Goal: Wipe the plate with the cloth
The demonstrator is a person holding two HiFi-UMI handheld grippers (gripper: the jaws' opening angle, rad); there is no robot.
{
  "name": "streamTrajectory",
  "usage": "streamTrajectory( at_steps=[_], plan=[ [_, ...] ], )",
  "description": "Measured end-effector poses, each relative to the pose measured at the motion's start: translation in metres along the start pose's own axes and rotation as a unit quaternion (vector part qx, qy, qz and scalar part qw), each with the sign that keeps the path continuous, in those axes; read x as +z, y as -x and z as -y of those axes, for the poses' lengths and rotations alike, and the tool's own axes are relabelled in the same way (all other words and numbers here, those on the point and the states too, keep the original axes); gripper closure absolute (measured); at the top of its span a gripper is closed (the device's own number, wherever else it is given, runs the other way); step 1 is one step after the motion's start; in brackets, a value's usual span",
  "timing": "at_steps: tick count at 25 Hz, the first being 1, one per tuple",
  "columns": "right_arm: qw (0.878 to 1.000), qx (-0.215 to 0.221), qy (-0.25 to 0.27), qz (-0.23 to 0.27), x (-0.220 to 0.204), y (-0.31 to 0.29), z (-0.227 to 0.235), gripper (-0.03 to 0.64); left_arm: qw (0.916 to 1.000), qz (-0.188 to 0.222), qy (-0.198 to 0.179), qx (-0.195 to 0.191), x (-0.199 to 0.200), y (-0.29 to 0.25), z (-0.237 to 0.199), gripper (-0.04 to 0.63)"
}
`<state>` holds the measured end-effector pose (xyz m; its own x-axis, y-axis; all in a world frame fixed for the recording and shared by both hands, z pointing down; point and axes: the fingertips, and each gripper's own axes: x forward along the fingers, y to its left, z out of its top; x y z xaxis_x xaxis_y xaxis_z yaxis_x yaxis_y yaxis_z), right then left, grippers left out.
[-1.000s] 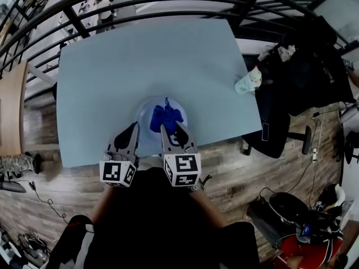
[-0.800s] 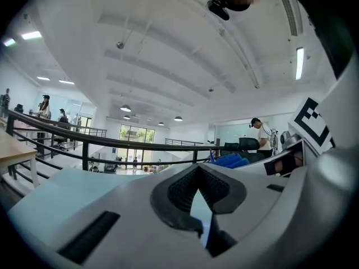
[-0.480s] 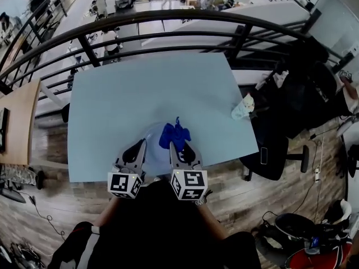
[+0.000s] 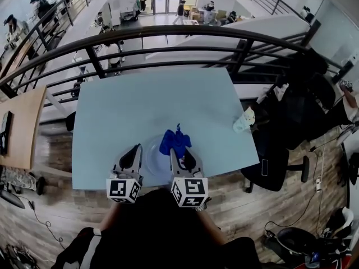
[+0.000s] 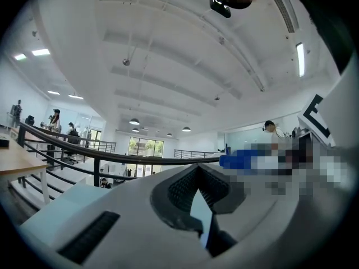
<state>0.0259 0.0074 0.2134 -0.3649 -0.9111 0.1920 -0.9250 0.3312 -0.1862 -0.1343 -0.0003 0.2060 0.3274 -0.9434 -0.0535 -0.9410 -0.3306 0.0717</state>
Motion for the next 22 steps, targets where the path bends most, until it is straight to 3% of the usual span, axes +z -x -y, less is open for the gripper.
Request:
streamTrajectory(
  at_steps=[22],
  plan=[
    [1.0,-0.004,0.014,0.008,-0.004,0.008,-0.02,0.499,0.9998,0.009,0.012,0.013,-0.001,0.019,-0.012,0.594]
  ],
)
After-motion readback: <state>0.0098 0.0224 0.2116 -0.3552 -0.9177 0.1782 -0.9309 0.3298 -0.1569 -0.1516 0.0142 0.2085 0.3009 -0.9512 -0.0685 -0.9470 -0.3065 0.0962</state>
